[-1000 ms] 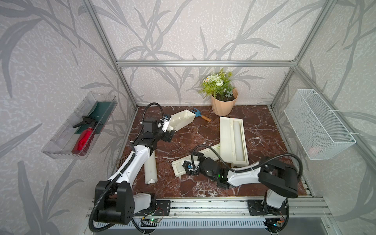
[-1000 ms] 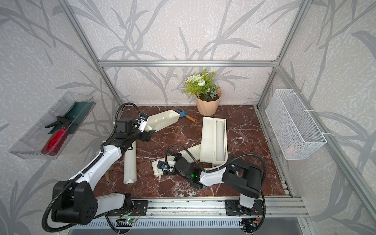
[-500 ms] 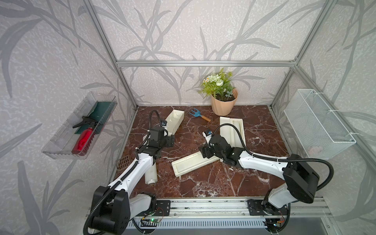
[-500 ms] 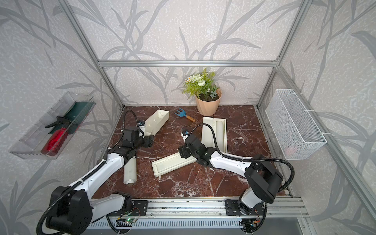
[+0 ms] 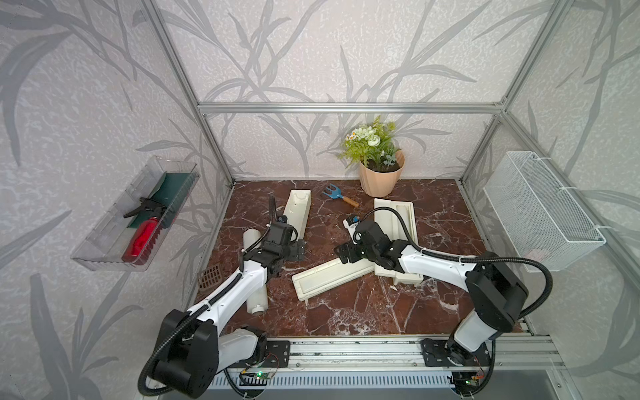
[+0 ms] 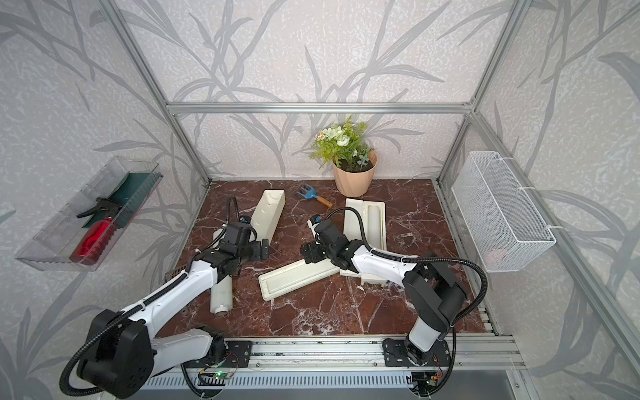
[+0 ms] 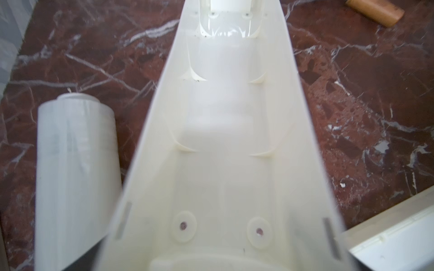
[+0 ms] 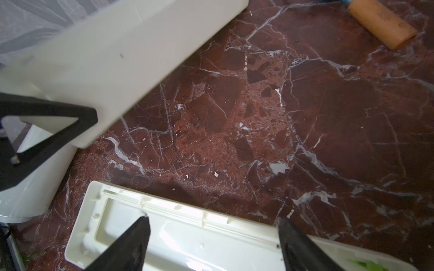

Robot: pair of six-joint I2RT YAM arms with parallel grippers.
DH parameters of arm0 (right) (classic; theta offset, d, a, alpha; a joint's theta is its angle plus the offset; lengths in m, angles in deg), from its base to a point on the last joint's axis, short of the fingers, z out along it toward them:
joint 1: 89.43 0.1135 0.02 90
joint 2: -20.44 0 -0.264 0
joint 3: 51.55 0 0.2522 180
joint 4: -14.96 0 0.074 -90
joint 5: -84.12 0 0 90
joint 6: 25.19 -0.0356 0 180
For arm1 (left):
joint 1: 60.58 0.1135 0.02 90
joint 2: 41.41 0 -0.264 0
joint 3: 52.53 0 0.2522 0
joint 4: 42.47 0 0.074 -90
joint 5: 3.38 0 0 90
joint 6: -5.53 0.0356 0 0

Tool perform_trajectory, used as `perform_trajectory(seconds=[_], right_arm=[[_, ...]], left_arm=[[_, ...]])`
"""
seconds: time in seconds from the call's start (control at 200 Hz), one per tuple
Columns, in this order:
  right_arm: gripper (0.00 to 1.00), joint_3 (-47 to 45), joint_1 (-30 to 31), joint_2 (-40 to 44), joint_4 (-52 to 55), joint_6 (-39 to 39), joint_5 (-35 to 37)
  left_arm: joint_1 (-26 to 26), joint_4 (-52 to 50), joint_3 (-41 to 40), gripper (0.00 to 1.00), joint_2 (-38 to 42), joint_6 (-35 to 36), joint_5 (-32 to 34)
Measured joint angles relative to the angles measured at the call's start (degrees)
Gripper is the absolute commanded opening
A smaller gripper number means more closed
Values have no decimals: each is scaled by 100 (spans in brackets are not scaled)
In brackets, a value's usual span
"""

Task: Put plastic wrap rolls into dispensers
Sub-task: Place the plastic wrap cutting box at the center of the board, then pick up the plastic wrap from the center of the board.

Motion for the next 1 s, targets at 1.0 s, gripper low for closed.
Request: perform_trajectory(seconds=[1.0], right_arm=[[86, 9, -715, -151, -487, -9, -1816]], left_arm=[[2791, -2638, 2048, 89, -2094, -407, -503]])
